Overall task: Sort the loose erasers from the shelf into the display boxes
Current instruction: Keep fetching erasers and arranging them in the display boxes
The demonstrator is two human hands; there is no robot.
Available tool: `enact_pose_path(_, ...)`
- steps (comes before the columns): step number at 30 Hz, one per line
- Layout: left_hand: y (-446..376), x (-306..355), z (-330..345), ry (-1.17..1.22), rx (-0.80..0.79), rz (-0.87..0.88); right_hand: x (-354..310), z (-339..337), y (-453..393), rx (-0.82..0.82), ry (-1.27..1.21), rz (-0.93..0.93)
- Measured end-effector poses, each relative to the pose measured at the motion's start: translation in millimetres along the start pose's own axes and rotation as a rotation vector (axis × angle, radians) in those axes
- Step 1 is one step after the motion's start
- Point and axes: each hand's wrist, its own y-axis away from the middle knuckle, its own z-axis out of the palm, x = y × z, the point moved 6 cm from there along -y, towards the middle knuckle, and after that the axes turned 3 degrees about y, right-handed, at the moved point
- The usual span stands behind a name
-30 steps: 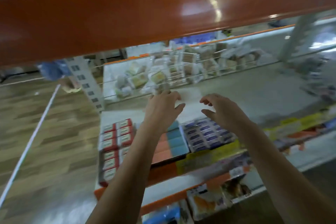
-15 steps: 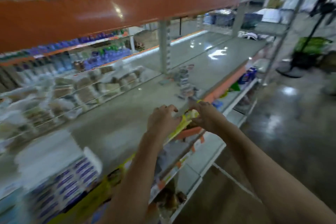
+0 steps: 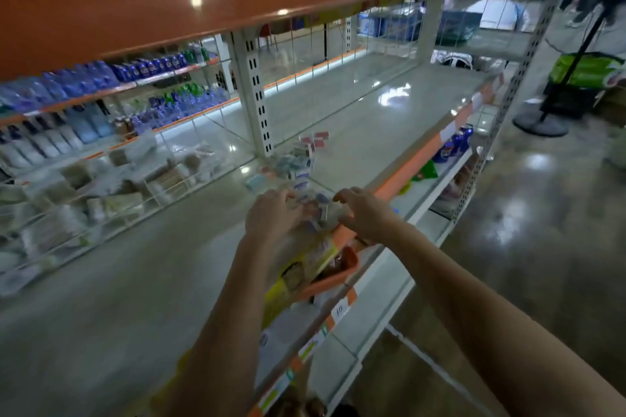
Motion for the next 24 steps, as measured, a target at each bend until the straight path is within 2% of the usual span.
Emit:
enact_pose_path(6,-61,-10,10,-0.125,0.002,-0.111,0,-3,-90,-0.025,0.032,-0.147)
enact_pose_path(11,-75,-10,21,-0.211,-0.007,-0.084,-10,17,-135,-0.015,0.067,-0.262)
enact_pose_path(18,-78,-14,21,-0.141,0.048,-0.202,-6,29,-163,0.098,0.115,-0.436)
enact_pose_path(24,-59,-18,17,-0.082,0.187,-0.416,-1,29,-170,0.129,0.109,-0.608)
